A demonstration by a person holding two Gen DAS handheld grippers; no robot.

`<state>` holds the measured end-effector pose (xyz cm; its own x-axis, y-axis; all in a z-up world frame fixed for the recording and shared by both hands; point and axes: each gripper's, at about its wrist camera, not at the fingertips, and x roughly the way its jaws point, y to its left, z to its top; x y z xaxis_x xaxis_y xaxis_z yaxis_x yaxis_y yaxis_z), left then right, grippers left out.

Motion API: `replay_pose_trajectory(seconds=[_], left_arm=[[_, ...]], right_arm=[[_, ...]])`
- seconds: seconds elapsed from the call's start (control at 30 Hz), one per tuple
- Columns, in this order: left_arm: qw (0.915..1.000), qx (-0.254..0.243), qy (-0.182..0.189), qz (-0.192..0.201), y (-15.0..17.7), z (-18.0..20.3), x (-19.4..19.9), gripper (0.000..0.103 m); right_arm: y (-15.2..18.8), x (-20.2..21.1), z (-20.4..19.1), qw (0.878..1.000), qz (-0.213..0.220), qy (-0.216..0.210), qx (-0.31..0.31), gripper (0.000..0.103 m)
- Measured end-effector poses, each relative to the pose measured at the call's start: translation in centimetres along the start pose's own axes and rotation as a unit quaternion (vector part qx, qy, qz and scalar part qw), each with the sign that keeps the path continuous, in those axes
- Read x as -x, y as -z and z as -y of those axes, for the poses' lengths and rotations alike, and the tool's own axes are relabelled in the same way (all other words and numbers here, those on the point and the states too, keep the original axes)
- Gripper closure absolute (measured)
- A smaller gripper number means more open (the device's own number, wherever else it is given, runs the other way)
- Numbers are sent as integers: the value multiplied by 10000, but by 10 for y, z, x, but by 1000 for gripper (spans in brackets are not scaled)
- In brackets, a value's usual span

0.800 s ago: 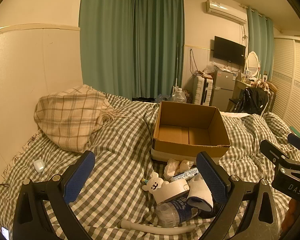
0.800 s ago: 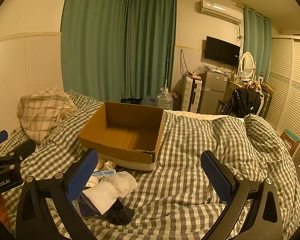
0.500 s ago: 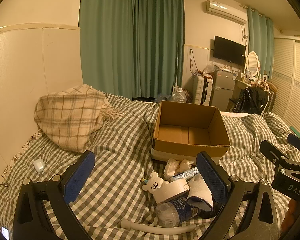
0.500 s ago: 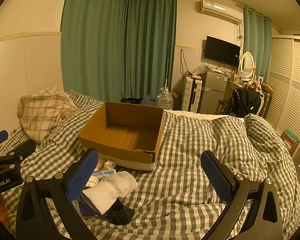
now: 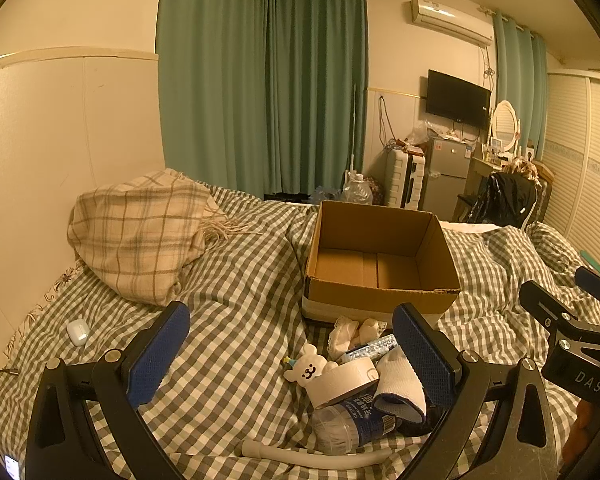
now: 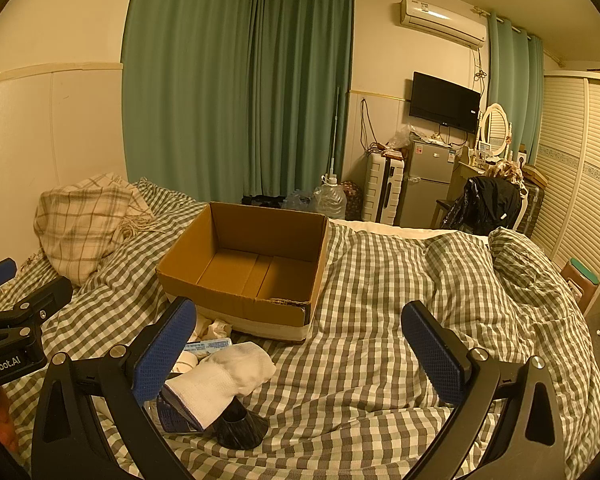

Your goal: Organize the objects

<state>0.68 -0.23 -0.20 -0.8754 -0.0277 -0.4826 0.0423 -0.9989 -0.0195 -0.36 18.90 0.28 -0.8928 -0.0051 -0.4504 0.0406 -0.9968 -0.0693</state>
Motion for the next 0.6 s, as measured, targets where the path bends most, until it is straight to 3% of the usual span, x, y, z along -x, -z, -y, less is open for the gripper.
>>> replay_pose_trajectory(seconds=[0.6], left_arm=[[10000, 13, -6, -2, 6, -1, 0, 0]], right_arm=[[7, 0, -2, 10000, -5, -19, 24, 0]])
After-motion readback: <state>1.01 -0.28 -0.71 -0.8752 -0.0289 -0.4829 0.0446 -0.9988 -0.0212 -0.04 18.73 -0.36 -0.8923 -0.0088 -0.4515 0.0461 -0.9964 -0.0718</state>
